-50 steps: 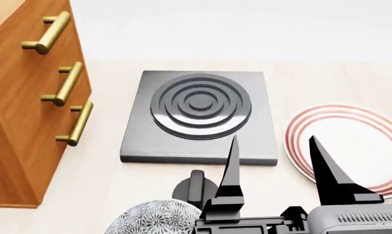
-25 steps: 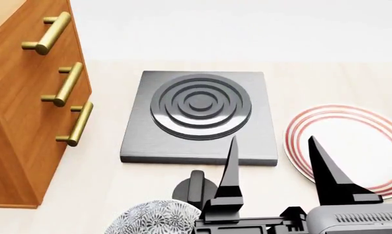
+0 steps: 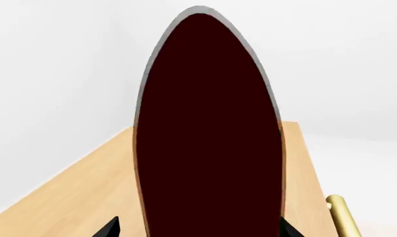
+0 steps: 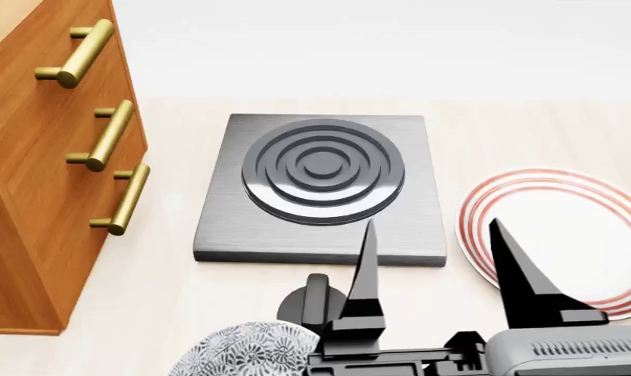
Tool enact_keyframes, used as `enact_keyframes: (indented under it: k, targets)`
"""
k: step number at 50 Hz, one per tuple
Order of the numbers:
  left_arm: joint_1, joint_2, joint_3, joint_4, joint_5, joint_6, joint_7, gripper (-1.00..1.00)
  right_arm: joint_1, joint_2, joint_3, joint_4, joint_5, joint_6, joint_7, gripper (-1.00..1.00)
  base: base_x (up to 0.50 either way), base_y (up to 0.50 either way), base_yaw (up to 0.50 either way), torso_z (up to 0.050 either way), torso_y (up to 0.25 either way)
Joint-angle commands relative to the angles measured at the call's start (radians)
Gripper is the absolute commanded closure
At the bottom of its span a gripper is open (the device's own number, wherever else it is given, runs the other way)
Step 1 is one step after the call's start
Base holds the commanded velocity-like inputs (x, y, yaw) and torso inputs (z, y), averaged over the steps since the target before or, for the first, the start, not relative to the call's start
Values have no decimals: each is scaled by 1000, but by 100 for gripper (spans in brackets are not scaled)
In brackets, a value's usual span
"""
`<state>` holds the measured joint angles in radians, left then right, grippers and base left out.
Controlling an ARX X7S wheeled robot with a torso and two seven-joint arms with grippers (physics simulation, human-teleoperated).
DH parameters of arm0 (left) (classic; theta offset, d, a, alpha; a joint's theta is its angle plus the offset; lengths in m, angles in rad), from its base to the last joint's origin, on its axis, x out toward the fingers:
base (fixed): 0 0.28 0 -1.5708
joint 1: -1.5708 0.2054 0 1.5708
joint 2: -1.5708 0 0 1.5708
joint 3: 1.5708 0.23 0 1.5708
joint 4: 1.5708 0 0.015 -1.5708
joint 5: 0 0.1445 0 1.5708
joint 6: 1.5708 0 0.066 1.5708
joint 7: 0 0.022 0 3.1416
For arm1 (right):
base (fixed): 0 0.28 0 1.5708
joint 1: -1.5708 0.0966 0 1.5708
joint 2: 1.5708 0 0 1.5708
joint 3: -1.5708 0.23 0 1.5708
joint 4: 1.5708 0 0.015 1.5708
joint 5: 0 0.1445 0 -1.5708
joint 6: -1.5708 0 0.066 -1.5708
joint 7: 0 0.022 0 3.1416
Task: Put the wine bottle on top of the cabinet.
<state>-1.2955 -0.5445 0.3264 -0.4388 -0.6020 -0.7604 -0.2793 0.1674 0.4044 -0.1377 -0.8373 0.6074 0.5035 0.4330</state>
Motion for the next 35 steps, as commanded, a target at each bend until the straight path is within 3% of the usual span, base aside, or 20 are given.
enact_keyframes:
  k: [1, 14, 29, 35]
  targets:
    - [37, -13, -16, 71, 20, 44, -31, -100, 2, -1, -14, 2, -4, -2, 2, -100, 0, 0, 0, 0, 0]
    - [144, -90, -78, 454, -40, 8, -128, -100, 3, -1, -31, 3, -10, -6, 5, -100, 0, 0, 0, 0, 0]
    - [208, -158, -41, 807, -70, -80, -193, -100, 5, 2, -45, -1, -12, -7, 9, -100, 0, 0, 0, 0, 0]
    - [315, -173, -53, 986, -118, -76, -227, -100, 4, 9, -34, -10, -2, -7, 14, -100, 0, 0, 0, 0, 0]
